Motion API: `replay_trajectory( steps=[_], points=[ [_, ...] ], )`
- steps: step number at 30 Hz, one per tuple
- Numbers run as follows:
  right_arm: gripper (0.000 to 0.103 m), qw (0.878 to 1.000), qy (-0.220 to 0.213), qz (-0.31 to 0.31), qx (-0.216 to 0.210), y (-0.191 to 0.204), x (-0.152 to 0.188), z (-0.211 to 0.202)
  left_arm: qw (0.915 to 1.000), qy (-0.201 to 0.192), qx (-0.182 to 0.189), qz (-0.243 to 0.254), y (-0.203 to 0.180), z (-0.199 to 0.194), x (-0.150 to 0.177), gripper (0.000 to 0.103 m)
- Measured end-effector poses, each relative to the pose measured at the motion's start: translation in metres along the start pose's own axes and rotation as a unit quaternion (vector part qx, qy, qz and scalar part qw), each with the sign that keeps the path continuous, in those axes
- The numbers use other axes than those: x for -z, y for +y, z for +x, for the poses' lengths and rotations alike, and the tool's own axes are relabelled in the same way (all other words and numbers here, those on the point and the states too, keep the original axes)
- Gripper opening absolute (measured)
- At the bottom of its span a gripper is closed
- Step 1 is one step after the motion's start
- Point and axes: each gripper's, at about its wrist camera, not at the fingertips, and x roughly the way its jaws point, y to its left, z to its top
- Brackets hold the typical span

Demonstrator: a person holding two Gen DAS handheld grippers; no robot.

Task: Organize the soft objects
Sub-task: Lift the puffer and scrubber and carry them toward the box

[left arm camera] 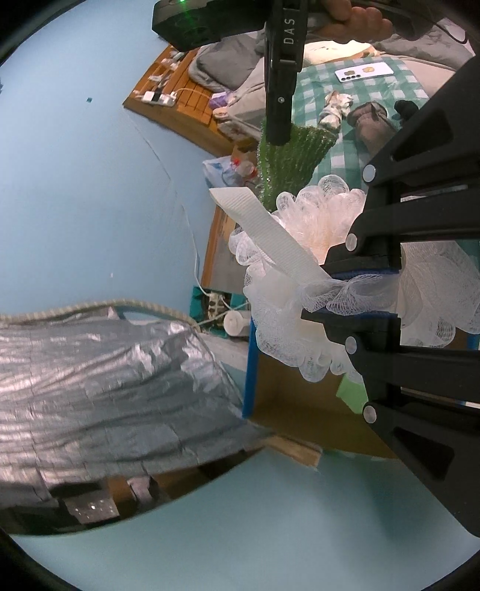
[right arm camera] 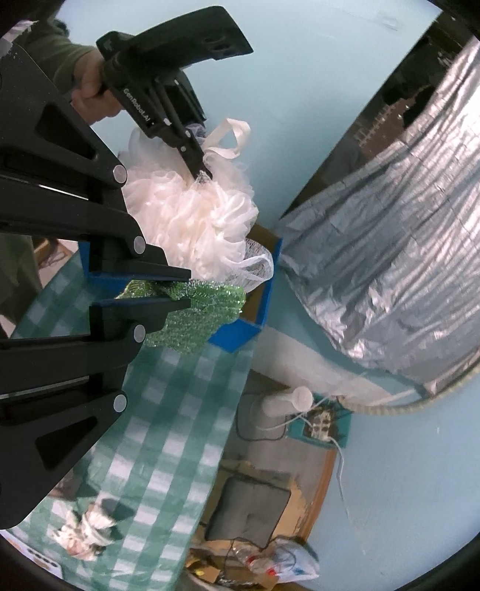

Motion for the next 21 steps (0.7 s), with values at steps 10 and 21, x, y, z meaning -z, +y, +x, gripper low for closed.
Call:
replay_trajectory(
  steps=[10,21],
  points=[
    [0.008,0.999,0.024,-0.021,-0.011,0.032,-0.017,0.043,0.9993,0.008,-0.018,-0.031,0.044,0.001,0.012,0.013],
    [0.008,0.998,0.049,-0.029,-0.01,0.057,-0.032,0.093,0.9967,0.036,-0.022,-0.069,0.094,0.026,0.023,0.013]
  ],
)
